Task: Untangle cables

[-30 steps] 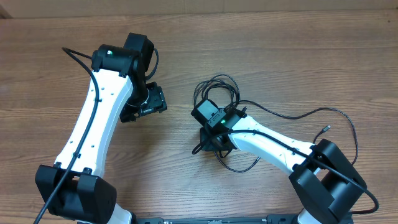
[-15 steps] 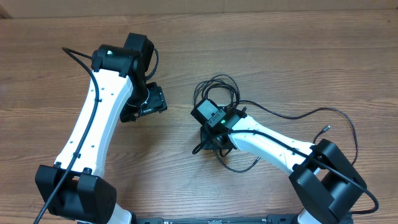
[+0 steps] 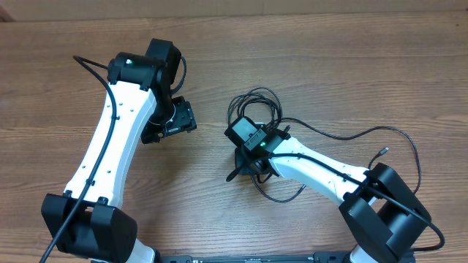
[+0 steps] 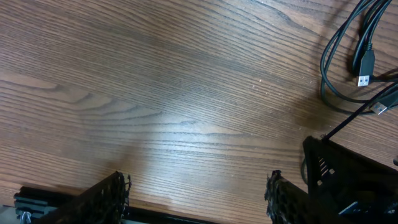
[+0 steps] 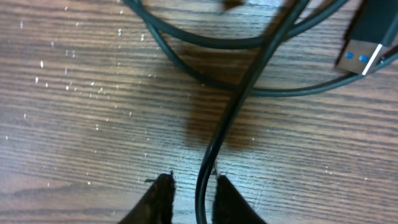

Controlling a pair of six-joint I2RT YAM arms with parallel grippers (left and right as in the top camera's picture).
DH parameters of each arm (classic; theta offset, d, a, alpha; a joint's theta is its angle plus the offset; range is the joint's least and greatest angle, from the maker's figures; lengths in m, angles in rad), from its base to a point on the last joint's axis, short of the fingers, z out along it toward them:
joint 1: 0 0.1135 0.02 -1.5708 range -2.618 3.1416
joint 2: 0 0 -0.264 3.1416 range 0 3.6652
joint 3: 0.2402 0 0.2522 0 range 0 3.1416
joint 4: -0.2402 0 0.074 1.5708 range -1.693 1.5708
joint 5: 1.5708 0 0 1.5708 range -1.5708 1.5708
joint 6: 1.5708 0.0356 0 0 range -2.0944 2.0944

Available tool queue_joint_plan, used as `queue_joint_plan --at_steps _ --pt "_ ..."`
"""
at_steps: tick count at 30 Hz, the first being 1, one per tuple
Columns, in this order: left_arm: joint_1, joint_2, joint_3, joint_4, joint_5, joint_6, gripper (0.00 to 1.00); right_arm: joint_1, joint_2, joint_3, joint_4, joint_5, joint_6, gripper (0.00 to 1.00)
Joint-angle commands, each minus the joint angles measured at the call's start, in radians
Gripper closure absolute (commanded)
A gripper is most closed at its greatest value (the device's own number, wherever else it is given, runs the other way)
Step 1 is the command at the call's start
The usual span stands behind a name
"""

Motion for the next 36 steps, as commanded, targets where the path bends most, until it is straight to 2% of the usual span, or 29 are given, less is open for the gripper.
queue_joint_plan --at_steps 1,5,11,21,27,31,36 --pt "-0.001 0.007 -0.004 -0.002 -0.004 0.009 0.26 0.001 0.008 -0.007 0.005 0.022 0.004 0.84" --pt "-0.001 0.007 -0.004 -0.003 -0.004 0.009 0.26 0.001 0.008 -0.007 0.002 0.026 0.003 0.96" --pt "-0.001 0.007 -0.004 -0.002 -0.004 0.009 0.26 -0.001 -0.008 0.034 -0.060 0.054 0.003 0.96" --pt "-0.001 0.007 -0.004 0.001 -0.004 0.009 0.26 -0.073 -0.169 0.254 -0.371 0.252 0.003 0.96" --pt "-0.001 0.007 -0.004 -0.001 -0.004 0.009 0.26 -0.257 -0.261 0.330 -0.476 0.330 -0.018 0.96" --pt "-0.001 0.007 -0.004 -0.002 -0.004 0.009 0.26 -0.436 -0.275 0.330 -0.476 0.329 -0.077 0.96" --pt "-0.001 0.007 -0.004 -0.003 -0.004 0.010 0.26 -0.700 -0.269 0.328 -0.443 0.328 -0.084 0.96"
